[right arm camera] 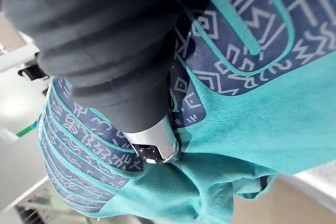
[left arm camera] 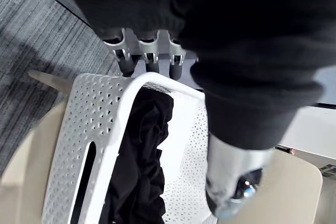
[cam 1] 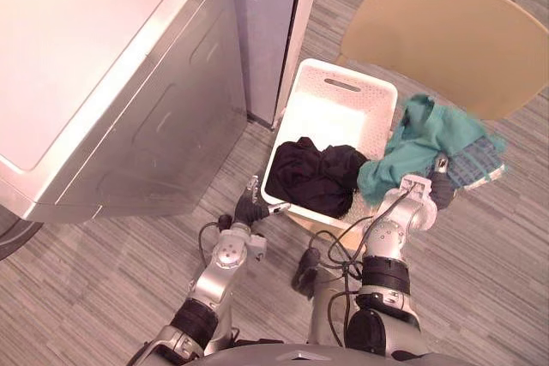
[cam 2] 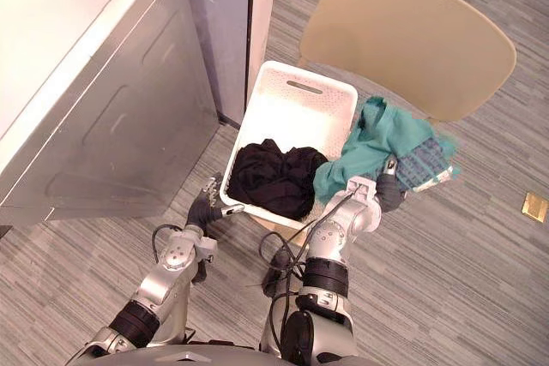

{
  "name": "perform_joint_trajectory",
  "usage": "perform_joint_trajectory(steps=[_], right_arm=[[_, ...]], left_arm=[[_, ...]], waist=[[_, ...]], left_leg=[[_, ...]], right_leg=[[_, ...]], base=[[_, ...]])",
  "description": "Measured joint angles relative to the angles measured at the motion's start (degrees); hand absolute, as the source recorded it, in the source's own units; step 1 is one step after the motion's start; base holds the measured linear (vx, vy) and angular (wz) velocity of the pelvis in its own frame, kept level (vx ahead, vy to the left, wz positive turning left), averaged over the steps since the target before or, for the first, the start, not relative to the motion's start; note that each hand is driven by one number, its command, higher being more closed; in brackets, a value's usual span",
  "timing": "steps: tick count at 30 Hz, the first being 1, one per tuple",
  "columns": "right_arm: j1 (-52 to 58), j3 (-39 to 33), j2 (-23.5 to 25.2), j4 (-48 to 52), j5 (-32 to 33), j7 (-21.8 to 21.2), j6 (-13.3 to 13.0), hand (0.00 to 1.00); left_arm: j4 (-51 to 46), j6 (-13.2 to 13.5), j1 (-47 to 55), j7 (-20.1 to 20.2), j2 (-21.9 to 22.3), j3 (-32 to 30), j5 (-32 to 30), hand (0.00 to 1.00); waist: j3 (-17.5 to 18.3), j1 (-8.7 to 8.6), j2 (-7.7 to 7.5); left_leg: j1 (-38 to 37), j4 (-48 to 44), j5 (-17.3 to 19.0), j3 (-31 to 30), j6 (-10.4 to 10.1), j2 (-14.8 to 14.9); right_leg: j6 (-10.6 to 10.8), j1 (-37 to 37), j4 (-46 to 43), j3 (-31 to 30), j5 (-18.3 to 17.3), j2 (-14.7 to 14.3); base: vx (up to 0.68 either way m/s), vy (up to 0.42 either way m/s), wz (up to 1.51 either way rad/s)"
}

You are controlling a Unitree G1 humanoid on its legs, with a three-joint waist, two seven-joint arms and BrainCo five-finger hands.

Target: Pick up the laundry basket with both hands and put the clothes into the washing machine.

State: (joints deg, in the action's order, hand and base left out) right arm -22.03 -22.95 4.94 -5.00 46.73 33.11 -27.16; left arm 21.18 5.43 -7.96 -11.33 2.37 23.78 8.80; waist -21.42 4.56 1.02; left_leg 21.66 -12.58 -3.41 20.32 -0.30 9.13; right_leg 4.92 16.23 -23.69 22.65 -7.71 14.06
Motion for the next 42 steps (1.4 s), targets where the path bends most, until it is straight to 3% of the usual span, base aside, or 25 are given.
perform_joint_trajectory(steps=[6,10,17,25,34,42], right_arm=[[1.24,8.58,0.10,10.80,-4.51,-0.36,0.24,1.00],[1.34,13.41,0.21,13.26,-6.55,-3.26,1.34,1.00],[1.49,20.28,0.09,12.80,-6.46,-9.03,4.83,1.00],[1.42,26.88,-1.70,10.49,-3.86,-15.73,8.86,1.00],[2.02,29.75,-5.74,11.19,-3.03,-20.28,11.63,1.00],[8.62,24.83,-9.43,19.45,-3.09,-22.66,12.44,1.00]], left_arm=[[-0.29,-0.01,0.78,0.74,0.01,0.17,-0.05,0.00],[-2.53,-0.02,1.57,1.93,-0.01,0.98,-0.16,0.00],[-3.99,-0.01,1.57,3.36,-0.07,1.68,-0.69,0.00],[-5.55,-0.43,-3.79,3.32,-0.31,1.58,-2.32,0.00],[-5.81,-0.73,-7.73,1.62,-1.55,-1.06,-3.48,0.00],[-7.74,-0.76,-7.38,1.28,-4.65,-8.85,-3.50,0.00]], waist=[[2.61,-0.12,-0.01],[4.63,-0.45,-0.18],[8.70,-1.75,-0.36],[12.78,-3.24,-1.29],[14.85,-4.84,-1.78],[16.61,-5.36,-1.41]], left_leg=[[-0.91,-2.07,1.63,0.17,-0.33,-0.16],[-4.40,-1.10,1.97,0.27,-0.43,-1.20],[-10.27,5.68,-1.27,0.20,-0.30,-3.14],[-16.72,15.56,-5.60,1.63,0.13,-4.46],[-20.47,17.02,-6.06,3.55,0.33,-4.96],[-20.84,17.40,-5.89,4.12,-0.25,-4.50]], right_leg=[[0.67,-1.45,-0.67,-0.14,-0.87,0.76],[1.21,-4.35,-0.68,-0.20,-1.68,1.70],[1.50,-8.50,3.34,-0.15,-0.78,1.25],[1.98,-13.20,12.06,-1.43,3.77,-1.64],[2.25,-16.63,17.22,-3.71,7.00,-2.64],[1.39,-17.02,19.13,-5.37,7.83,-3.52]], base=[[0.06,-0.011,0.01],[0.06,-0.010,0.03],[0.07,-0.025,0.00],[0.04,0.002,-0.10],[0.00,0.033,-0.14],[-0.03,0.010,-0.08]])
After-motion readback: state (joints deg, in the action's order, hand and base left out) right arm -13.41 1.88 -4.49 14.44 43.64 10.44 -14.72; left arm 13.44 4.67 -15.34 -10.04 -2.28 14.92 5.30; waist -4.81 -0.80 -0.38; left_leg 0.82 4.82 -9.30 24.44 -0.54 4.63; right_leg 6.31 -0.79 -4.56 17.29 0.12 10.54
